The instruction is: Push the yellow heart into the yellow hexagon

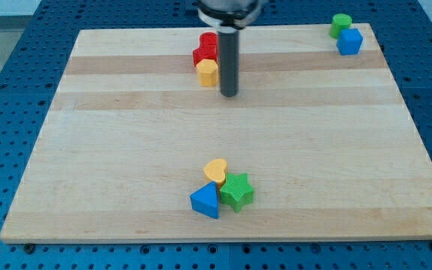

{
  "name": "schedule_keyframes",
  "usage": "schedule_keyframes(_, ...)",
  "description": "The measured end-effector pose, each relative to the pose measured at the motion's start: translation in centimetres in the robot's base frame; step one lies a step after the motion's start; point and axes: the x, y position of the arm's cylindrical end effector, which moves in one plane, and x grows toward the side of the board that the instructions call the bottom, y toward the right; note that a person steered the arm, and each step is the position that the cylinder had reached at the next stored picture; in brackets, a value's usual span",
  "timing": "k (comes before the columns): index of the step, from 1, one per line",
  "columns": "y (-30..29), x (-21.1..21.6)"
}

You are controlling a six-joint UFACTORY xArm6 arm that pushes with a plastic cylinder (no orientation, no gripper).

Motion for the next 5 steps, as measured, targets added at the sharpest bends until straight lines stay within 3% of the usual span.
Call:
schedule_keyframes(1,6.2,3.9)
schedule_keyframes(2,7.7,10.4)
schedule_keyframes(5,-1.2,16.5)
